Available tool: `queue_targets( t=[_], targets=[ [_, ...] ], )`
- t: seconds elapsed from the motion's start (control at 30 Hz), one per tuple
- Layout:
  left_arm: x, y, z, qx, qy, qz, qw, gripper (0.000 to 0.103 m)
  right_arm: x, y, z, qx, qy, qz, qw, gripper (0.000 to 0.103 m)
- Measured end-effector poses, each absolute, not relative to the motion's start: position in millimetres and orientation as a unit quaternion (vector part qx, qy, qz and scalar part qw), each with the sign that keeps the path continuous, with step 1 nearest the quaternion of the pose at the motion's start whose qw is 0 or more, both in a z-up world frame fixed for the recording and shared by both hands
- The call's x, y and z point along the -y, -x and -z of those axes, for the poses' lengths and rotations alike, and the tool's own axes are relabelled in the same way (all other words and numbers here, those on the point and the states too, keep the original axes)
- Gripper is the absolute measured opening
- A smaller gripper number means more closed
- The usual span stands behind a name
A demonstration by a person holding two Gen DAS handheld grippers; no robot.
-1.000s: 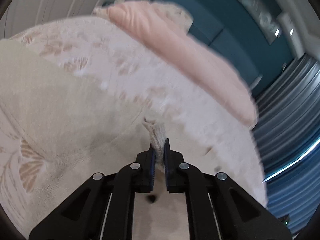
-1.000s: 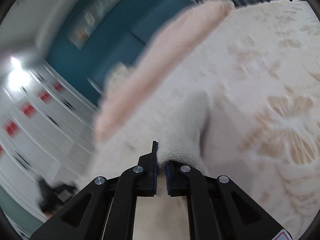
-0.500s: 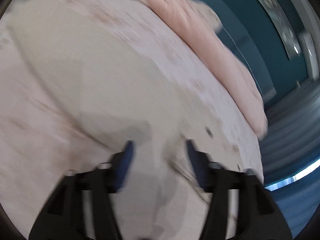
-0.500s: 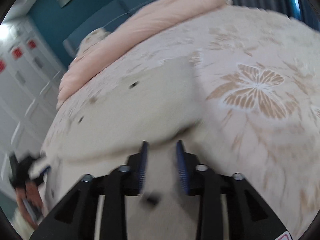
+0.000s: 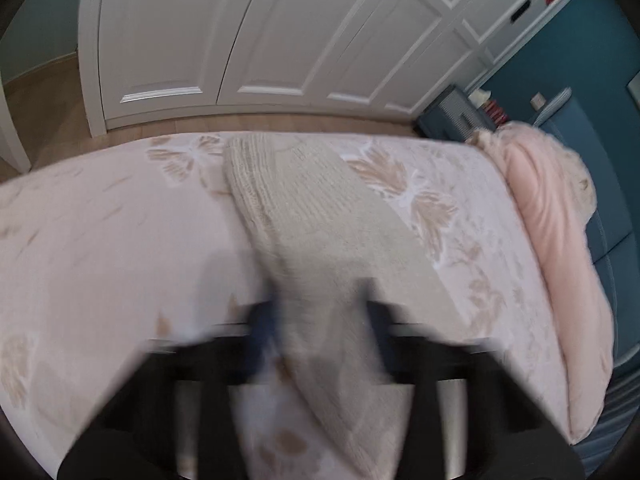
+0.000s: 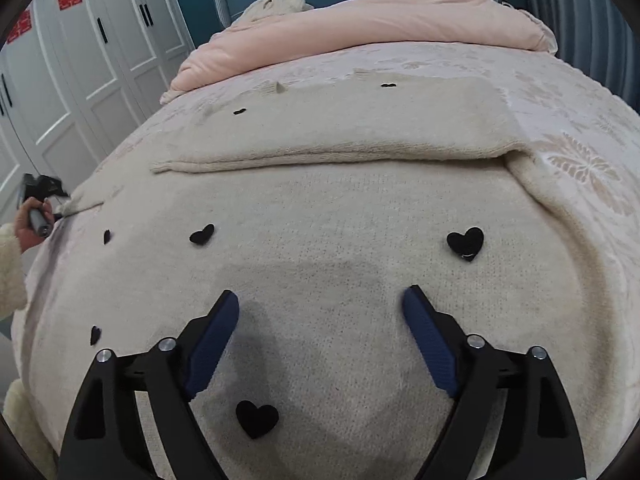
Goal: Fold small clothes
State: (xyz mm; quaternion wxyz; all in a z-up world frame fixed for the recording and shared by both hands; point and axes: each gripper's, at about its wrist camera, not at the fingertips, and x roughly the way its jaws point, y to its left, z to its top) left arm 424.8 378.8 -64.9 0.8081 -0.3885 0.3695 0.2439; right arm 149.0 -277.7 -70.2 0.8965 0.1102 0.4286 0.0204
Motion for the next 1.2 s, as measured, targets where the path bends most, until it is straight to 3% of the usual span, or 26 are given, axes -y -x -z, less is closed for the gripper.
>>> queue_targets(
  t=[0.17,0.33,0.47,0.5,0.53,0.6,0.7,0.83,1.0,1.2],
  targets=[
    [-334,-424,7,-0.329,0.346,-0.165,0.863,0.010,274,-145,71,-0.427,-0.109,-0.025,0.897,0.087],
    [-175,-407,-87,-0.292,0.264,0.029,0.919,0.010,276,-144,71,-0.421,-0.122,-0.032,0.898,0.087],
    [-33,-380,-93,-0.335,0.209,0.154,0.906,0.017,278,-143,71,-0.417,-0.133,-0.037,0.898,0.087],
    [-11,-373,-85,-0.349,0.204,0.169,0.899,0.032,280,-143,71,-0.416,-0.137,-0.039,0.898,0.087],
    [12,-365,-73,-0.366,0.197,0.180,0.892,0.052,281,-142,71,-0.414,-0.142,-0.042,0.898,0.087],
    [45,-338,-45,-0.391,0.189,0.184,0.882,0.062,283,-142,70,-0.413,-0.150,-0.045,0.897,0.087],
    [47,-314,-4,-0.431,0.216,0.178,0.858,0.068,288,-141,68,-0.410,-0.164,-0.050,0.896,0.086],
    [-16,-305,35,-0.474,0.301,0.126,0.818,0.069,295,-152,44,-0.394,-0.196,-0.040,0.897,0.086],
    [-104,-325,41,-0.456,0.386,0.029,0.802,0.069,302,-222,18,-0.382,-0.237,-0.045,0.892,0.084],
    [-139,-347,49,-0.438,0.459,-0.007,0.773,0.068,302,-324,50,-0.449,-0.315,-0.016,0.836,0.074]
  ],
)
